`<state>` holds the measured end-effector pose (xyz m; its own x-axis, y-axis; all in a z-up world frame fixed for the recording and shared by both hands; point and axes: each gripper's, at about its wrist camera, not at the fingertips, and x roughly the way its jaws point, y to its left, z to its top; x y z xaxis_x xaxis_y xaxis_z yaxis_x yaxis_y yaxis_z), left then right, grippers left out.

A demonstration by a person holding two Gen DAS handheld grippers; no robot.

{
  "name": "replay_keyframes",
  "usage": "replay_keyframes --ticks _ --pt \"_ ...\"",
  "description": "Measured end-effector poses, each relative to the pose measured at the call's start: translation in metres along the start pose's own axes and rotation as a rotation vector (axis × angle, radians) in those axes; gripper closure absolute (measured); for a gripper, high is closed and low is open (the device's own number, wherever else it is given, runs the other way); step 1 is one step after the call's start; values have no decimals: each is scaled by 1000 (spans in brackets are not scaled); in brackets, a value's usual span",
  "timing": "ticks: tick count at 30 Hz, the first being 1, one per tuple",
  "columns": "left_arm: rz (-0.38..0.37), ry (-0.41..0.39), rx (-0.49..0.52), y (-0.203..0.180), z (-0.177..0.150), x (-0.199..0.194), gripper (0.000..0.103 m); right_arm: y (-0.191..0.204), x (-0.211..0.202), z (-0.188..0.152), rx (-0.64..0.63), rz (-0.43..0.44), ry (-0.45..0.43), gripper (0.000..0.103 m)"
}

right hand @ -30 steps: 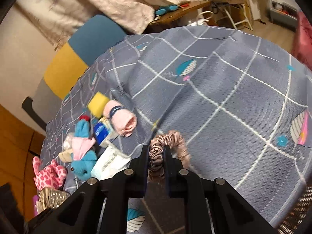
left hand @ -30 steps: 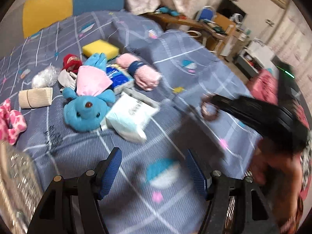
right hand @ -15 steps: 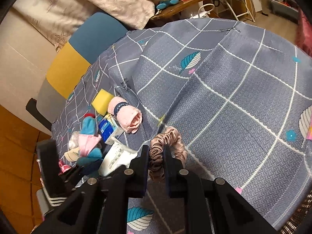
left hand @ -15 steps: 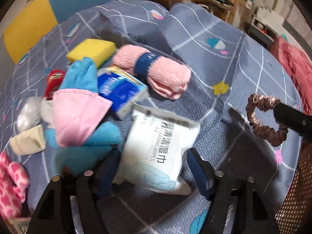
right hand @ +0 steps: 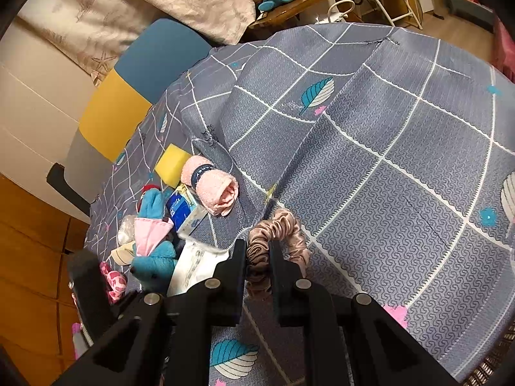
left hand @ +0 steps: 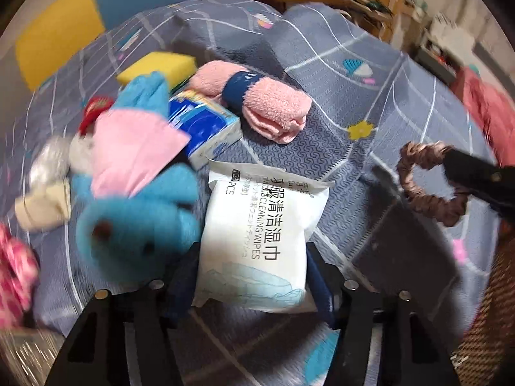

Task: Organize soft objects
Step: 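Grasp the white cleaning wipes packet with the left gripper while the right holds the scrunchie, then drop the wipes packet into the gold tin with the left gripper while the right carries the scrunchie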

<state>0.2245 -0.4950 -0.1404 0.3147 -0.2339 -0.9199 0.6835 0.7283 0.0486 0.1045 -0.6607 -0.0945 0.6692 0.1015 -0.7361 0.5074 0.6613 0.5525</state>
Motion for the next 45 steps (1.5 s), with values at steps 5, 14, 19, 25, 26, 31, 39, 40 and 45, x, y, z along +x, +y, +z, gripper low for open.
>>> replay_keyframes --ticks 5,14,19,25,26,31,39,40,45 --pt "-123 -19 -176 14 -24 -25 42 0 1 -2 -8 16 6 89" --pt "-171 -173 -112 10 -75 -105 42 10 3 -8 -63 3 -2 89" --pt "-202 -222 -127 29 -117 -148 42 15 4 -11 -92 -6 -4 89" --pt "-209 -275 -172 63 -156 -184 42 24 4 -17 -142 -1 -15 89" --pt "-210 -293 -194 74 -164 -195 42 25 4 -18 -149 1 -17 89" --pt "-169 -365 -282 122 -195 -235 42 35 7 -22 -200 5 -26 89" --pt "-42 -436 -488 213 -246 -266 42 49 16 -40 -282 8 -16 89" --pt "-23 -436 -527 229 -255 -267 42 49 17 -43 -282 11 -16 89" --pt "37 -386 -649 285 -285 -248 42 50 10 -57 -245 16 -19 89"
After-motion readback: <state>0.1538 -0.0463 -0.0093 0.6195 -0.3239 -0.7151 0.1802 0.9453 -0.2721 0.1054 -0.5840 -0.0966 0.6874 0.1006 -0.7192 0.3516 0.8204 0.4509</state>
